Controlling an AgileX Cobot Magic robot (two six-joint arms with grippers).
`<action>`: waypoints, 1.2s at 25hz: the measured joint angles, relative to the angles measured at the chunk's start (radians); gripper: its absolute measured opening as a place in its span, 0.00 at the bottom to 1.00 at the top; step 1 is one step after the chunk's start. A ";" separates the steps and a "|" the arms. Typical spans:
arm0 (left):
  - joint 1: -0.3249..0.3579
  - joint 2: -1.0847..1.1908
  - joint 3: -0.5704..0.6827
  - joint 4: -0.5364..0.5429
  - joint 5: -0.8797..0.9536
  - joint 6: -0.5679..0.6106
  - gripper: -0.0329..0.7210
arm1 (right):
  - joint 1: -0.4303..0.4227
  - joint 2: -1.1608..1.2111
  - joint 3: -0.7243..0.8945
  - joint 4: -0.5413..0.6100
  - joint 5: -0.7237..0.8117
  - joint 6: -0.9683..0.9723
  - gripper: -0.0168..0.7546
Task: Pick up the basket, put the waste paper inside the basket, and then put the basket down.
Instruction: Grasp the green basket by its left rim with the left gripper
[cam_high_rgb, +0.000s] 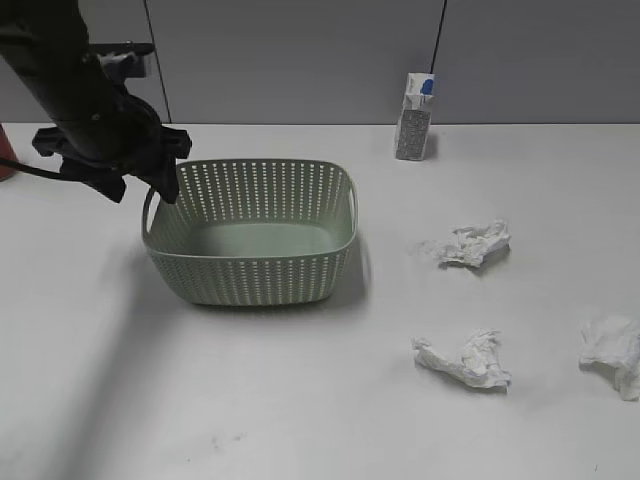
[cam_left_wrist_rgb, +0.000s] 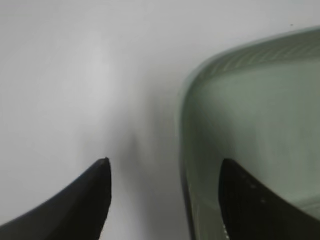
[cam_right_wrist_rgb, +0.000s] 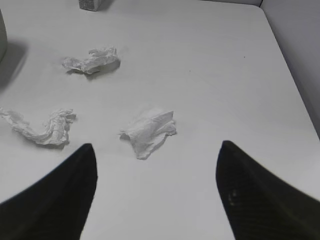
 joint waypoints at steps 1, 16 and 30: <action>0.000 0.020 -0.013 0.005 0.000 -0.006 0.71 | 0.000 0.000 0.000 0.000 0.000 0.000 0.79; 0.000 0.146 -0.045 -0.013 0.027 -0.021 0.60 | 0.000 0.000 0.000 0.000 0.000 0.000 0.79; 0.000 0.098 -0.045 -0.025 0.065 -0.026 0.05 | 0.000 0.000 0.000 0.000 0.000 0.000 0.79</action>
